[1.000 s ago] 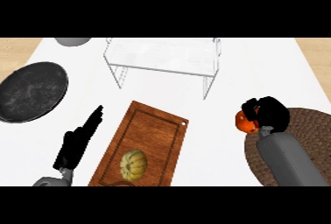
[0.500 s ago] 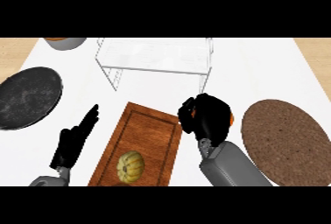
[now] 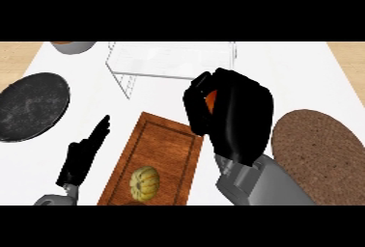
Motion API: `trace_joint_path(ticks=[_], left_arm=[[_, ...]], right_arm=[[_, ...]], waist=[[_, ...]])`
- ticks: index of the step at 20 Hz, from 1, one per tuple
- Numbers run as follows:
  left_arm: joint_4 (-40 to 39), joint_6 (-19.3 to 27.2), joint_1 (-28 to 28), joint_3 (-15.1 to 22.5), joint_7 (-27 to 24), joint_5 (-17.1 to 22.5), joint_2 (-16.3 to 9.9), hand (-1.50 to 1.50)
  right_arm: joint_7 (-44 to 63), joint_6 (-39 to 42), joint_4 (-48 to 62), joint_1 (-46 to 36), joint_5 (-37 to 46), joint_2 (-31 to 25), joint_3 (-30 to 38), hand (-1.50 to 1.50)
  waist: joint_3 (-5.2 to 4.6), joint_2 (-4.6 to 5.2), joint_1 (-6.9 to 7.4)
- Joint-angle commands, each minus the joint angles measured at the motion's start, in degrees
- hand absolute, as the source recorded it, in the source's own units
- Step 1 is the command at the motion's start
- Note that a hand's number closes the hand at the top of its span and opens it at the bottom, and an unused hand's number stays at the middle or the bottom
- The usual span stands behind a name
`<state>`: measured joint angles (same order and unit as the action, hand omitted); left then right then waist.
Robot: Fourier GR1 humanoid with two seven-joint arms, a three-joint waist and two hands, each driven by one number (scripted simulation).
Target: Pick the tomato from the placemat and place it in the tiered shelf
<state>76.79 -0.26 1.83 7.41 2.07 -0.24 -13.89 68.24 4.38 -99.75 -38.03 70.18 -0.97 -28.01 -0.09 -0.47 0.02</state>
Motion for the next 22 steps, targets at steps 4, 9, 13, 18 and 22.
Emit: trace_joint_path(ticks=[4,9,13,18,22], left_arm=[[2.6,-1.0,-1.2,0.3,0.7,0.3,0.2,0.00],[1.3,-0.2,0.3,0.3,0.3,-0.8,1.1,0.00],[0.0,-1.3,1.2,-0.4,-0.3,-0.8,0.5,0.00],[-1.3,-1.1,1.1,-0.6,-2.2,-1.6,1.1,0.00],[0.5,-2.8,0.2,-1.3,-1.0,-0.4,0.0,0.00]], right_arm=[[7.4,6.2,6.0,-14.7,0.4,0.9,11.2,1.50],[0.8,3.5,17.3,-19.5,2.1,0.2,19.7,1.50],[-4.6,-3.2,29.7,-26.1,1.5,-0.7,26.6,1.50],[-10.7,-8.1,45.9,-33.8,2.0,-0.8,29.6,1.50],[-17.2,-12.4,57.2,-37.3,-0.6,-3.7,34.2,1.50]], waist=[[0.05,0.35,1.00],[0.06,0.59,0.87],[0.05,0.89,1.29],[0.02,1.13,1.94],[0.03,1.49,2.88]])
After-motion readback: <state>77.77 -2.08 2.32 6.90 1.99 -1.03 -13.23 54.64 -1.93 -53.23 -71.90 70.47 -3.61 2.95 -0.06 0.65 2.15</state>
